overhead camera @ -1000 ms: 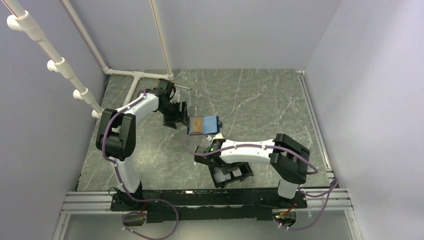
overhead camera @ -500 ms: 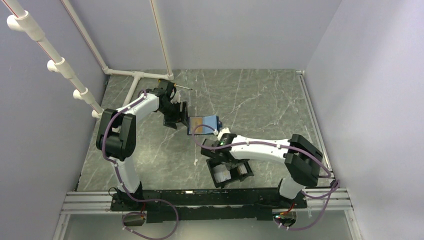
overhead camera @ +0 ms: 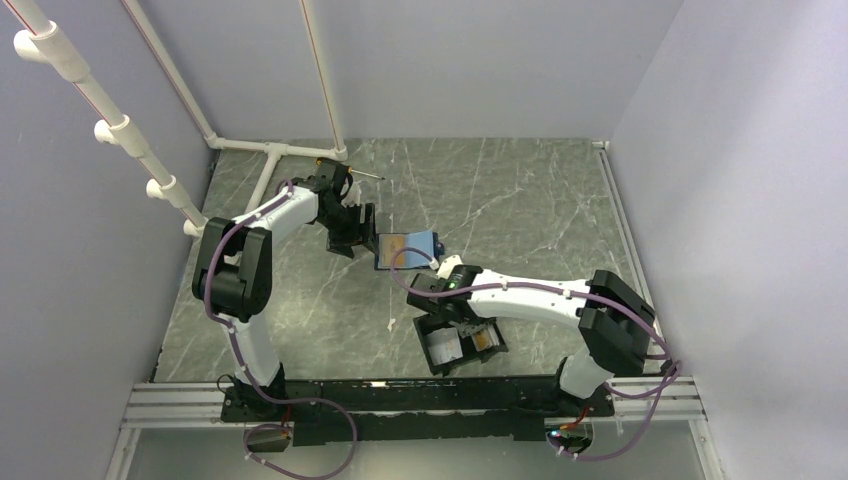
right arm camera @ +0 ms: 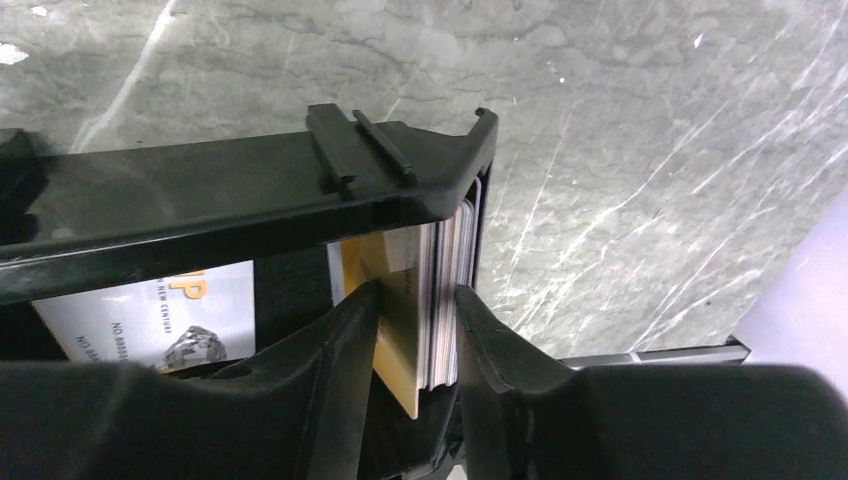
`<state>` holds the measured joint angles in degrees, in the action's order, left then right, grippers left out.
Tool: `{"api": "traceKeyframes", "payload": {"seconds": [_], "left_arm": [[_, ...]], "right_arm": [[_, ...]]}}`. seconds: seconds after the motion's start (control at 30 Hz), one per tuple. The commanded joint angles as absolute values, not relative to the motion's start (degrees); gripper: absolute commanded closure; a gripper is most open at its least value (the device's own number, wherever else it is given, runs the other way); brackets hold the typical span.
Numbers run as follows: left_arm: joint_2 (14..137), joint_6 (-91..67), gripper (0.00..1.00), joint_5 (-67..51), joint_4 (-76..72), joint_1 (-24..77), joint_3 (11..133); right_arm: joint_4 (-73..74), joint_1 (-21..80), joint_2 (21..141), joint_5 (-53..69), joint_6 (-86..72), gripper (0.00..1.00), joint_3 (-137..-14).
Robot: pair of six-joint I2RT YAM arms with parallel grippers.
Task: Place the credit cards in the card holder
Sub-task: Pick up the credit card from the storage box.
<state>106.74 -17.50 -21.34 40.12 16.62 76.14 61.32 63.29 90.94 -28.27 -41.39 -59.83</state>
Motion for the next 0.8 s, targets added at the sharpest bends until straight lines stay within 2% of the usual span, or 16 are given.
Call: {"api": "traceKeyframes", "payload": {"seconds": [0.0, 0.03, 0.2, 0.4, 0.77], "left_arm": [[105.2, -15.3, 0.25, -22.6, 40.0, 17.0, 76.4], [105.3, -15.3, 0.25, -22.6, 40.0, 17.0, 76.4], [105.4, -15.3, 0.25, -22.6, 40.0, 17.0, 76.4], [105.3, -15.2, 0.25, -22.4, 40.0, 17.0, 76.4], [105.2, -15.1, 0.25, -22.5, 40.1, 17.1, 76.3]], "right_arm": [[61.4, 63.1, 90.7, -28.2, -40.8, 0.68, -60.0], [61.7, 63.1, 90.8, -28.3, -40.9, 0.71, -60.3], [64.2, 63.1, 90.9, -28.7, -41.4, 0.75, -61.9], [66.0, 63.1, 90.5, -28.7, -41.6, 0.90, -64.0], [67.3, 63.2, 89.1, -28.4, -42.0, 0.94, -64.9]]}}
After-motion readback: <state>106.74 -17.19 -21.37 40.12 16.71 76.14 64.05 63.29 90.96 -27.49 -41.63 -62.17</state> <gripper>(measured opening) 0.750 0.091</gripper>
